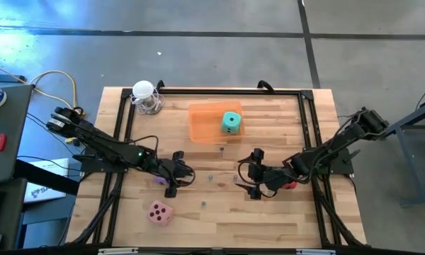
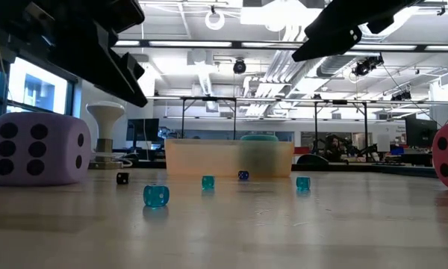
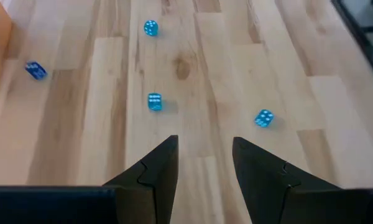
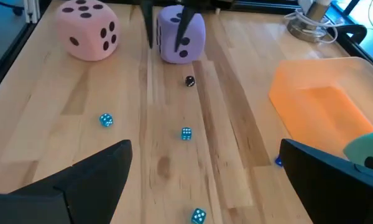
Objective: Pick & Place Dice
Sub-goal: Put the large purple dice into the orange container
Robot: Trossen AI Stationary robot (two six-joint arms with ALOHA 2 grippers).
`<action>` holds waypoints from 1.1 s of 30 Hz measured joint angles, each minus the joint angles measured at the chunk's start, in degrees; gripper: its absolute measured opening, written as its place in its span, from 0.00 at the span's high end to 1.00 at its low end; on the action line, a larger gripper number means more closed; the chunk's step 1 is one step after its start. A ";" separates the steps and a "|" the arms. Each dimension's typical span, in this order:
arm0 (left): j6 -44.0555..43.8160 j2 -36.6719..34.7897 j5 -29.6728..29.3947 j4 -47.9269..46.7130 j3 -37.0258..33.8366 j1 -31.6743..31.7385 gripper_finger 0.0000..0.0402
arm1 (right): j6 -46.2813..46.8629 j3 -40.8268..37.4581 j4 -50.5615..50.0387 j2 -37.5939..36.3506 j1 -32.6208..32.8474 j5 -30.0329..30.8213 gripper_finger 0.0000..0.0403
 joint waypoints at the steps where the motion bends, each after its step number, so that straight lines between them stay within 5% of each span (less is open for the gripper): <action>1: -0.75 -0.21 -0.01 -0.32 0.00 -0.27 0.64 | -0.05 0.01 0.03 0.00 0.00 0.07 0.01; 19: -0.59 -0.28 -0.31 -0.22 -0.02 -0.66 0.62 | -0.02 0.04 0.19 0.02 -1.57 0.15 0.01; 33: 4.78 -0.28 -2.63 -0.12 -0.04 -1.28 0.12 | 0.09 0.07 0.19 0.02 -1.53 0.10 0.01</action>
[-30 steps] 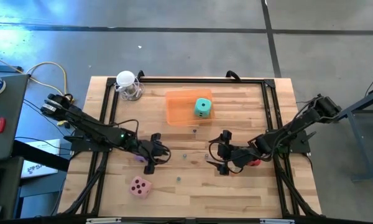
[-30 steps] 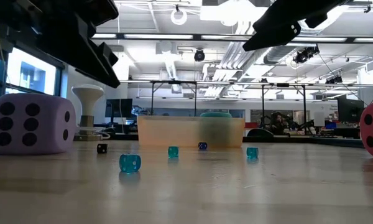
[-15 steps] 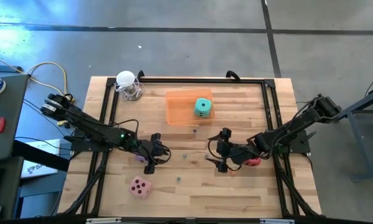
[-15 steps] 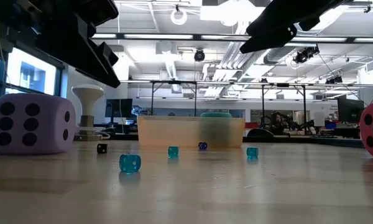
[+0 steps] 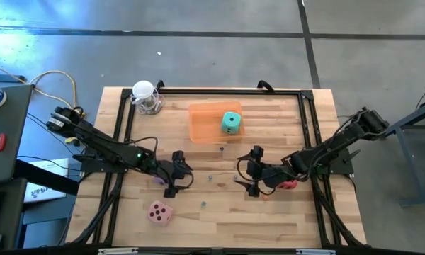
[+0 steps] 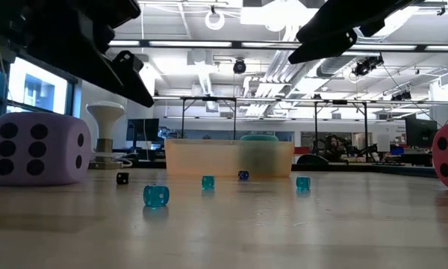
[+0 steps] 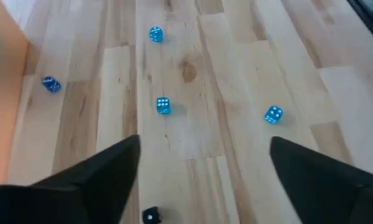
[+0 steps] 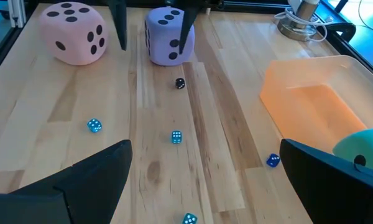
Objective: Pick & Place Dice
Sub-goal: Put the large purple dice into the orange container
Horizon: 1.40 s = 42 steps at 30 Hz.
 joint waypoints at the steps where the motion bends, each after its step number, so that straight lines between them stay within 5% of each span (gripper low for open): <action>1: 0.14 0.00 1.84 0.12 0.00 0.00 0.08 | 0.00 0.02 0.00 0.00 0.00 0.00 0.01; 4: 0.48 0.00 5.70 0.49 0.00 -0.04 0.02 | 0.00 0.04 0.00 0.00 0.00 0.00 0.01; 14: 8.11 0.00 5.14 1.15 0.00 -0.02 0.01 | -0.13 0.04 0.00 0.00 0.00 0.00 0.01; 20: 3.67 0.00 4.55 1.22 0.00 -0.02 0.01 | -0.15 0.04 -0.02 0.00 0.00 0.00 0.01; 31: 0.45 1.31 -6.17 1.36 0.00 -1.70 0.01 | -0.17 0.04 -0.04 0.02 0.00 0.00 0.01; 42: -6.83 -8.61 -1.27 -11.98 0.24 -2.17 0.01 | -0.17 0.04 -0.35 0.02 -0.02 0.01 0.01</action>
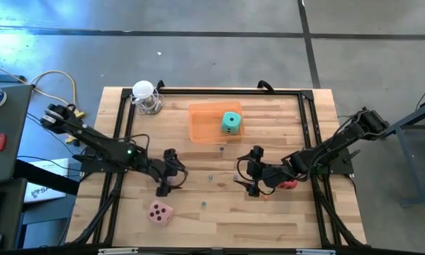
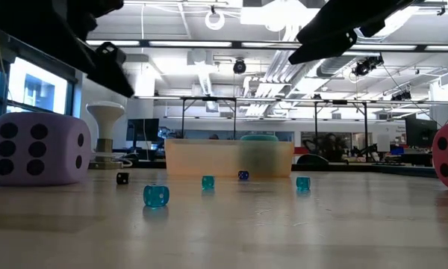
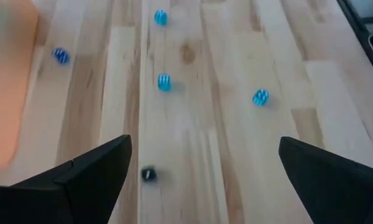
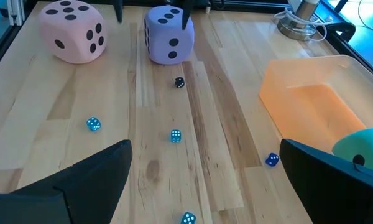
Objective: Pick & Place Dice
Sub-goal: Put the large purple dice into the orange container
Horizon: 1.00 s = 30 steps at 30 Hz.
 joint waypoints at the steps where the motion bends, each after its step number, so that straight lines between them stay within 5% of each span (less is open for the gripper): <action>1: -0.66 -0.90 0.10 -1.80 0.00 -0.02 0.01 | -0.01 0.00 -0.07 0.00 0.00 -0.01 0.01; 11: -5.73 -1.07 0.16 -14.67 0.02 -0.02 0.01 | 0.00 0.00 -0.21 0.00 0.00 0.00 0.01; 30: -7.91 -1.07 -1.75 -19.91 0.02 -0.06 0.01 | 0.00 0.00 -0.39 0.00 0.00 -0.01 0.01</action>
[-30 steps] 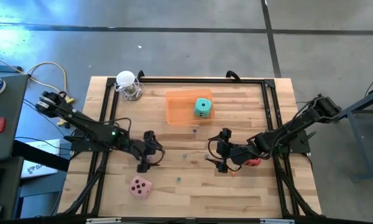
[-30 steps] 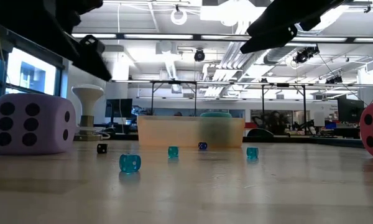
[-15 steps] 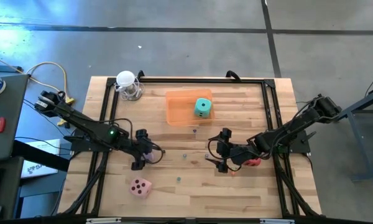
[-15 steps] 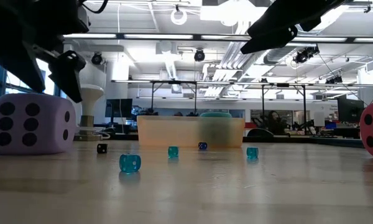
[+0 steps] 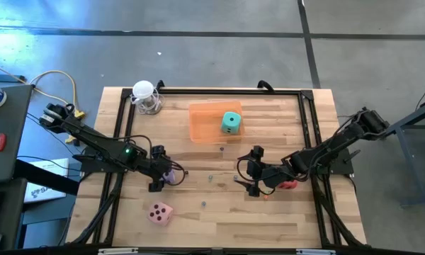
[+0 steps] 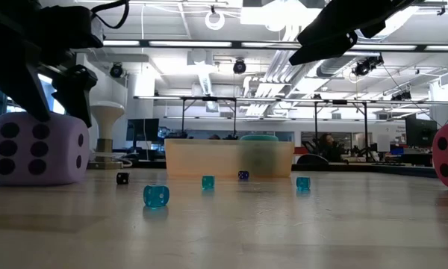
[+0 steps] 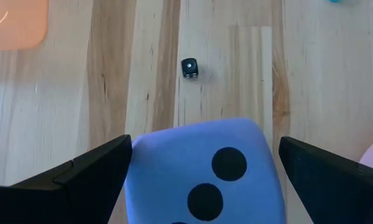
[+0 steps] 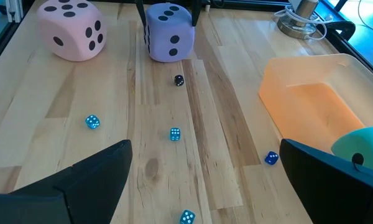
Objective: Pick & Place Dice
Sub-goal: Put the large purple dice into the orange container
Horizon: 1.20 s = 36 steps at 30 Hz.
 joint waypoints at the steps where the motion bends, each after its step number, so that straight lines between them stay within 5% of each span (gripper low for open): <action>1: -0.02 0.00 0.00 0.00 0.00 0.00 0.01 | 0.00 0.00 0.00 0.00 0.00 0.00 0.01; 30: -5.22 -0.85 -1.68 -3.42 0.39 -0.70 0.01 | 0.01 0.00 -0.13 0.00 0.00 0.02 0.01; 36: -9.44 -0.85 3.24 -8.03 0.39 -0.70 0.01 | 0.02 0.00 -0.13 0.00 0.00 0.02 0.01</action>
